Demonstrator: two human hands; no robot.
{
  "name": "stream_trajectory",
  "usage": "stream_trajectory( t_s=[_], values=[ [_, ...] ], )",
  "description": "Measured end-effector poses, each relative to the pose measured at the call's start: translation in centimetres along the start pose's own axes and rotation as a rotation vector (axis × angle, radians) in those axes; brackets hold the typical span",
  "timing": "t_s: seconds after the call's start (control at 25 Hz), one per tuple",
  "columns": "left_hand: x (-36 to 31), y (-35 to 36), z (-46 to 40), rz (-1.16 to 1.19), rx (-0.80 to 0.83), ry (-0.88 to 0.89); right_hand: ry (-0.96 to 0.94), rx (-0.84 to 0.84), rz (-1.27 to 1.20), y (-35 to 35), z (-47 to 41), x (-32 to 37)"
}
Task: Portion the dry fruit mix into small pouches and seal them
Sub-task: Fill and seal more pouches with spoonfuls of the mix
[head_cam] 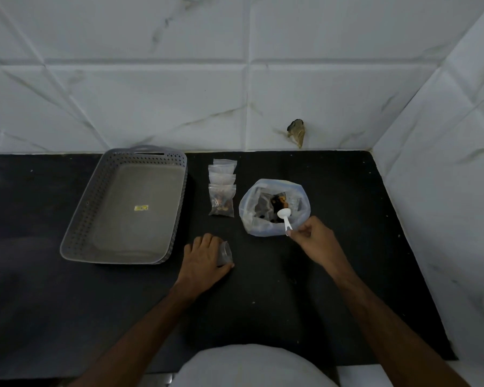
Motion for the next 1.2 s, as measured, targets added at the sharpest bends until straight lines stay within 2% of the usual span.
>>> stream_trajectory(
  t_s=[0.24, 0.32, 0.4, 0.52, 0.6, 0.76, 0.84, 1.04, 1.12, 1.2],
  values=[
    [-0.3, -0.3, -1.1, -0.044, 0.118, -0.038, 0.143, 0.066, -0.233, 0.9, -1.3, 0.8],
    [-1.2, -1.5, -1.5, 0.008, 0.09, -0.016, 0.133, 0.063, -0.258, 0.6, -1.6, 0.8],
    [-2.7, -3.5, -2.5, 0.167, -0.031, 0.059, 0.047, 0.038, -0.142, -0.4, -2.0, 1.1],
    [-4.9, -6.0, -5.7, 0.432, -0.126, 0.13, -0.168, -0.08, 0.246, -2.5, -3.1, 1.4],
    [-6.3, -6.5, -8.3, 0.514, -0.082, 0.097, -0.282, -0.138, 0.377, -3.5, -4.1, 1.8],
    [-8.4, -6.4, -12.7, 0.459, -0.027, 0.065, -0.484, -0.225, 0.525, -3.5, -5.7, 3.1],
    [-8.7, -6.1, -14.6, 0.46, 0.043, 0.049, -0.496, -0.228, 0.517, -3.2, -6.1, 3.0],
    [-9.7, -5.0, -15.7, 0.402, 0.158, 0.113, -0.389, -0.165, 0.4, -3.4, -7.0, 1.9],
    [-10.1, -4.5, -14.7, 0.462, 0.216, 0.028, -0.402, -0.168, 0.402, -3.5, -6.9, 1.8],
    [-9.9, -3.8, -13.3, 0.643, 0.339, -0.154, -0.429, -0.168, 0.401, -3.4, -6.5, 2.0]
  ],
)
Point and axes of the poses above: each hand's wrist, its own z-axis away from the middle knuckle, its own y-axis out of the palm, x = y × z, the point moved 3 cm from there along -z, towards the middle knuckle, and after that the axes turned 2 degrees about -x, right-handed, at the moved point
